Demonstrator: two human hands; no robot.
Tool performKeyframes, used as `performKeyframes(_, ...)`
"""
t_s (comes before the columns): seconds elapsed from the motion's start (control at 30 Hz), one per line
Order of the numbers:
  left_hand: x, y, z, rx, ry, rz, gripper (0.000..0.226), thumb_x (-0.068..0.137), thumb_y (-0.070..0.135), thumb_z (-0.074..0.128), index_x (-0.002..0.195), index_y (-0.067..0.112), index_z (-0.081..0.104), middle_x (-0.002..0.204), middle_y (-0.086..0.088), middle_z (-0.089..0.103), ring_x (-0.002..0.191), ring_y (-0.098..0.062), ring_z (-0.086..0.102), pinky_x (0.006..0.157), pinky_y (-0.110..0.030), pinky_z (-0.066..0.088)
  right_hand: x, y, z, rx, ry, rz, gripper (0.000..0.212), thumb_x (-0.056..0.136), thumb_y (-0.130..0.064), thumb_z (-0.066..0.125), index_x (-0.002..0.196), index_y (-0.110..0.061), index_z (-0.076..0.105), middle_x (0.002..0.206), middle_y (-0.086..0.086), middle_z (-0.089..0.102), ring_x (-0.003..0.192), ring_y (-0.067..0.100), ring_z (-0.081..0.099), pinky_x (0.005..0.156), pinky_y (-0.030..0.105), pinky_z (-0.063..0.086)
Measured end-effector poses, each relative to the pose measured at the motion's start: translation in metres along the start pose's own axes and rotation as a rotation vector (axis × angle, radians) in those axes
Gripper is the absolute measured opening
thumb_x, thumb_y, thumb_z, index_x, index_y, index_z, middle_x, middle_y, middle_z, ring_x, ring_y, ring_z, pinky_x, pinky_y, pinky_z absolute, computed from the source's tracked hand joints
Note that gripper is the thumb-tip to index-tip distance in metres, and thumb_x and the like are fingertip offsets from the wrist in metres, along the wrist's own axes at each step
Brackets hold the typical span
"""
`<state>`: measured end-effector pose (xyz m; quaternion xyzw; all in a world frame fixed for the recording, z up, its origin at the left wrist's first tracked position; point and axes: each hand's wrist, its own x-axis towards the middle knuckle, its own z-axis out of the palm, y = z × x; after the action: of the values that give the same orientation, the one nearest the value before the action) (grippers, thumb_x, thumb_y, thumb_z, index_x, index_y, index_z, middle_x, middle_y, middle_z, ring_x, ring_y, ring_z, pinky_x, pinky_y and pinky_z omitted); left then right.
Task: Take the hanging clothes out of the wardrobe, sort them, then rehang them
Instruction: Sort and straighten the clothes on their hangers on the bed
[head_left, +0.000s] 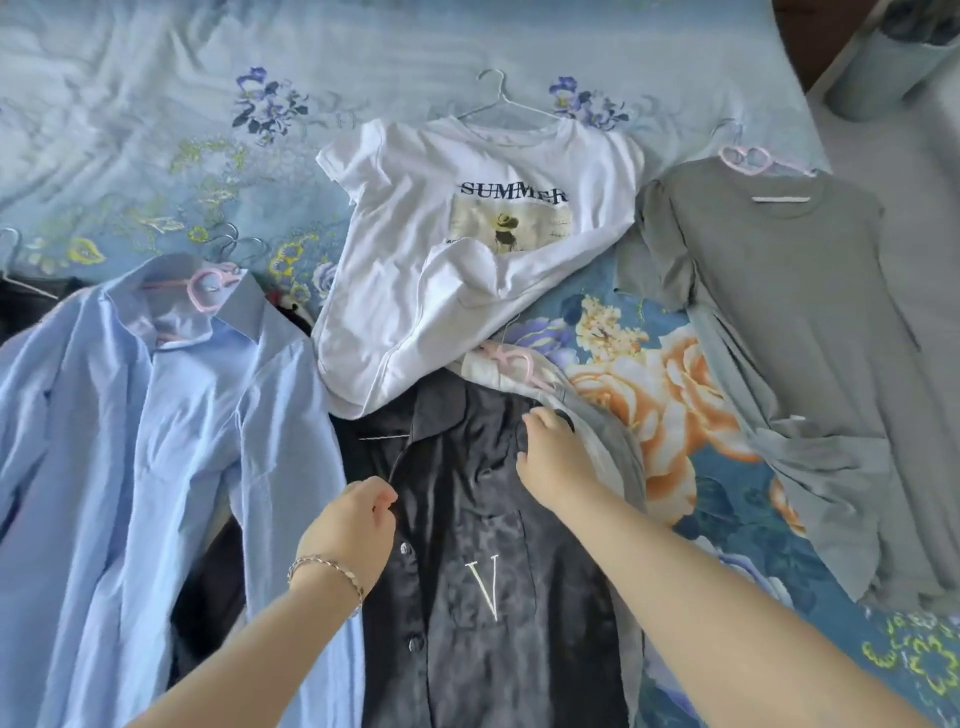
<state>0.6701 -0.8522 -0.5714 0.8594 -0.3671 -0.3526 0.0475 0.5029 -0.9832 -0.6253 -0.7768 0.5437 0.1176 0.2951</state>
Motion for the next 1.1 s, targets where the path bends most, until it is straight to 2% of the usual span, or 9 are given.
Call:
performKeyframes(0.13, 0.005, -0.007, 0.002, -0.064, 0.075, -0.028, 0.023, 0.093, 0.007, 0.041, 0.093, 0.024, 0.056, 0.089, 0.008, 0.052, 0.089, -0.022, 0.058, 0.078, -0.031, 0.048, 0.052, -0.02, 0.005, -0.06, -0.093, -0.022, 0.057, 0.096, -0.027, 0.046, 0.146, -0.009, 0.022, 0.149, 0.011, 0.031, 0.135, 0.029, 0.035, 0.107, 0.037, 0.033)
performKeyframes(0.3, 0.007, -0.026, -0.004, -0.1, 0.108, -0.077, 0.022, 0.094, 0.011, 0.043, 0.086, 0.029, 0.051, 0.09, 0.01, 0.052, 0.089, -0.02, 0.059, 0.076, -0.03, 0.05, 0.073, -0.032, 0.021, -0.137, -0.164, -0.035, 0.062, 0.095, -0.033, 0.047, 0.147, -0.011, 0.02, 0.152, 0.01, 0.025, 0.138, 0.03, 0.03, 0.109, 0.041, 0.034)
performKeyframes(0.4, 0.003, -0.034, -0.011, -0.074, 0.123, -0.095, 0.021, 0.094, 0.012, 0.042, 0.088, 0.03, 0.05, 0.091, 0.011, 0.052, 0.09, -0.019, 0.059, 0.076, -0.025, 0.046, 0.077, -0.035, 0.022, -0.001, -0.184, 0.007, 0.049, 0.096, -0.031, 0.045, 0.139, -0.009, 0.035, 0.138, 0.012, 0.047, 0.126, 0.031, 0.046, 0.101, 0.038, 0.042)
performKeyframes(0.5, 0.001, -0.044, -0.021, -0.056, 0.136, -0.119, 0.018, 0.093, 0.013, 0.044, 0.092, 0.028, 0.055, 0.092, 0.009, 0.054, 0.088, -0.02, 0.061, 0.079, -0.028, 0.049, 0.069, -0.043, 0.015, 0.239, -0.242, -0.014, 0.039, 0.099, -0.027, 0.039, 0.136, -0.014, 0.043, 0.135, 0.007, 0.053, 0.121, 0.029, 0.05, 0.101, 0.037, 0.042)
performKeyframes(0.73, -0.027, -0.051, -0.054, -0.15, 0.201, -0.085, 0.014, 0.093, 0.012, 0.045, 0.086, 0.023, 0.049, 0.086, 0.003, 0.051, 0.078, -0.013, 0.047, 0.069, -0.019, 0.036, -0.021, -0.025, -0.019, 0.326, -0.033, -0.027, 0.03, 0.097, -0.028, 0.043, 0.123, -0.028, 0.058, 0.121, -0.004, 0.064, 0.116, 0.023, 0.057, 0.094, 0.031, 0.044)
performKeyframes(0.83, -0.042, -0.041, -0.072, -0.114, 0.171, 0.027, 0.024, 0.092, 0.012, 0.05, 0.113, 0.022, 0.055, 0.109, 0.004, 0.054, 0.1, -0.017, 0.056, 0.086, -0.021, 0.04, -0.077, -0.02, -0.053, 0.244, 0.012, -0.12, 0.03, 0.096, -0.027, 0.049, 0.123, -0.026, 0.061, 0.119, -0.011, 0.065, 0.114, 0.013, 0.058, 0.092, 0.022, 0.042)
performKeyframes(0.93, -0.056, -0.023, -0.09, -0.027, 0.124, 0.159, 0.06, 0.09, 0.024, 0.056, 0.144, 0.023, 0.029, 0.145, 0.005, 0.034, 0.13, -0.016, 0.04, 0.107, -0.027, 0.032, -0.121, -0.029, -0.094, 0.181, 0.081, -0.254, 0.028, 0.094, -0.024, 0.053, 0.119, -0.026, 0.065, 0.115, -0.013, 0.067, 0.11, 0.009, 0.061, 0.083, 0.015, 0.042)
performKeyframes(1.0, -0.065, -0.007, -0.101, -0.003, 0.179, 0.182, 0.076, 0.087, 0.031, 0.061, 0.148, 0.023, 0.017, 0.152, 0.005, 0.023, 0.14, -0.017, 0.024, 0.114, -0.031, 0.023, -0.141, -0.039, -0.121, 0.192, 0.182, -0.298, 0.026, 0.092, -0.02, 0.056, 0.113, -0.028, 0.068, 0.109, -0.012, 0.07, 0.105, 0.009, 0.061, 0.08, 0.02, 0.046)
performKeyframes(1.1, -0.074, 0.007, -0.121, 0.018, 0.234, 0.142, 0.072, 0.088, 0.035, 0.059, 0.147, 0.023, 0.019, 0.152, 0.004, 0.026, 0.142, -0.016, 0.021, 0.115, -0.036, 0.02, -0.167, -0.054, -0.159, 0.217, 0.288, -0.314, 0.026, 0.09, -0.014, 0.057, 0.109, -0.027, 0.071, 0.102, -0.005, 0.073, 0.096, 0.015, 0.064, 0.079, 0.034, 0.05)
